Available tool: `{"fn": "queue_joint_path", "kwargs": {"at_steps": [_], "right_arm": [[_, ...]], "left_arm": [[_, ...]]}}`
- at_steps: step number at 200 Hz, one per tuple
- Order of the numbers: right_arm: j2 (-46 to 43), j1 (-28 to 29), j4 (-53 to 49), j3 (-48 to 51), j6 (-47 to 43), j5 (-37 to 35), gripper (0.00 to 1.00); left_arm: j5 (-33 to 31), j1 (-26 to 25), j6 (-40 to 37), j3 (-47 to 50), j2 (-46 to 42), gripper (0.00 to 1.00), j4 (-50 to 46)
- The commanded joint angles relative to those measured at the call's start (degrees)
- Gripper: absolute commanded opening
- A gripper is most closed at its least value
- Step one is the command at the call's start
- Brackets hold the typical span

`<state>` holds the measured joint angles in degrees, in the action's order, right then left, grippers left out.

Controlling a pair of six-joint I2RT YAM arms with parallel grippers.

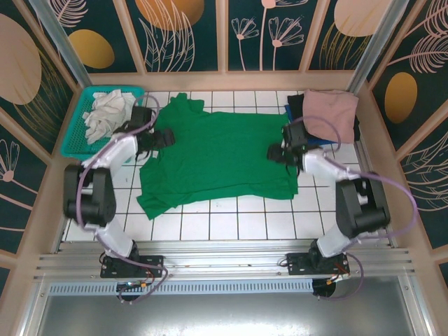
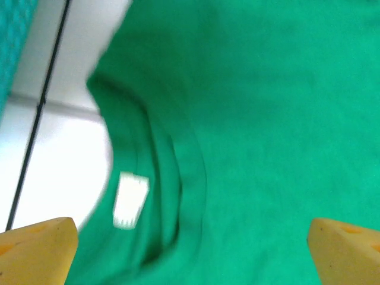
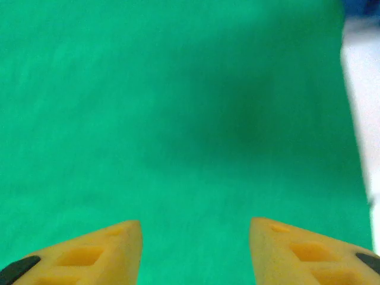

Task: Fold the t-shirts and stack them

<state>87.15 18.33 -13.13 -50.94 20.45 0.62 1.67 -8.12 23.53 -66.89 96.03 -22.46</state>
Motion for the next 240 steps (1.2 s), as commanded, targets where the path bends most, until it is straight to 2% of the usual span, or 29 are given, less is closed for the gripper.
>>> {"fn": "queue_joint_path", "kwargs": {"at_steps": [1,26,52,82,107,127,136,157,179,211,240], "right_arm": [[-7.40,0.84,0.12,9.58,7.69,-3.16,0.51],[-10.11,3.40,-4.39,12.50,9.71,-7.31,0.51],[-10.52,3.49,-6.12,13.14,10.53,-13.08,0.50],[-8.37,3.49,-1.97,12.64,9.96,-9.65,0.40],[-5.30,3.77,-3.13,11.52,10.57,-9.13,0.38],[-5.82,4.81,-5.64,10.40,11.33,-11.17,0.16],[-7.47,5.63,-7.43,9.70,11.90,-12.20,0.10],[-14.01,7.09,-11.70,9.78,13.94,-13.35,0.00],[-22.87,7.60,-16.54,12.52,17.17,-13.21,0.00],[-35.29,7.60,-20.89,17.69,20.63,-9.13,0.00],[-40.95,9.40,-22.29,18.15,25.21,-5.91,0.00]], "left_arm": [[1.98,-2.86,2.47,6.25,-2.57,0.99,7.67],[5.50,-4.45,3.99,7.49,1.13,0.99,11.62],[6.89,-5.21,4.56,4.40,5.34,0.99,13.21],[7.83,-5.85,3.98,-2.07,10.79,0.99,11.38],[10.68,-5.93,4.33,-4.82,13.56,0.99,12.89],[14.00,-6.14,4.60,-7.05,16.24,0.98,14.79],[14.98,-6.15,4.89,-8.18,17.91,0.99,15.20],[12.77,-5.90,5.36,-9.33,20.63,0.99,14.30],[11.53,-4.81,6.32,-6.85,20.91,0.98,15.79],[13.88,-1.03,8.00,-2.02,21.05,0.98,19.21],[14.18,0.01,7.76,-1.00,21.64,0.98,19.36]]}}
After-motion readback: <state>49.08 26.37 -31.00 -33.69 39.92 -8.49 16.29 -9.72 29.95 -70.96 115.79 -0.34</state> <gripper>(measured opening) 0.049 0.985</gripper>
